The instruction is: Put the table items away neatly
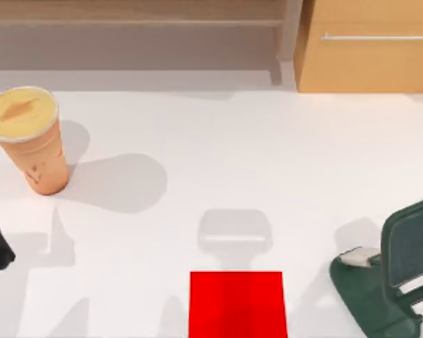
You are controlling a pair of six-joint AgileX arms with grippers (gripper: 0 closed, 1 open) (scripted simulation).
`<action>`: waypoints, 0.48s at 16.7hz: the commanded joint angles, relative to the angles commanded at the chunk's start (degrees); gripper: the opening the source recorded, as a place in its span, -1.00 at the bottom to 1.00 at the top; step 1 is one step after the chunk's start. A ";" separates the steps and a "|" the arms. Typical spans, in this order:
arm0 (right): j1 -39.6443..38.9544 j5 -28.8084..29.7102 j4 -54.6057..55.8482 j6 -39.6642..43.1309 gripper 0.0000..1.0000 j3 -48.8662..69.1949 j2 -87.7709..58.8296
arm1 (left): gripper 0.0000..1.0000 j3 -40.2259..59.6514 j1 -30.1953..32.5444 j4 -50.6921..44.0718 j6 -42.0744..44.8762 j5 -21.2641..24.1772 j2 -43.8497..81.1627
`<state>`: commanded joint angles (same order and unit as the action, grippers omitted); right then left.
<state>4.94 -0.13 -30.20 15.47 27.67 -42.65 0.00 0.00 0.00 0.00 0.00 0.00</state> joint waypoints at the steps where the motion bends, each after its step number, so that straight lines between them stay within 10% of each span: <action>1: 0.42 -0.03 -2.25 1.00 1.00 1.99 -3.03 | 1.00 0.00 0.00 0.00 0.00 0.00 0.00; 8: 3.05 -0.10 -18.58 8.59 1.00 16.39 -27.07 | 1.00 0.00 0.00 0.00 0.00 0.00 0.00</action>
<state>7.99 -0.23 -48.78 24.06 44.06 -69.73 0.00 0.00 0.00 0.00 0.00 0.00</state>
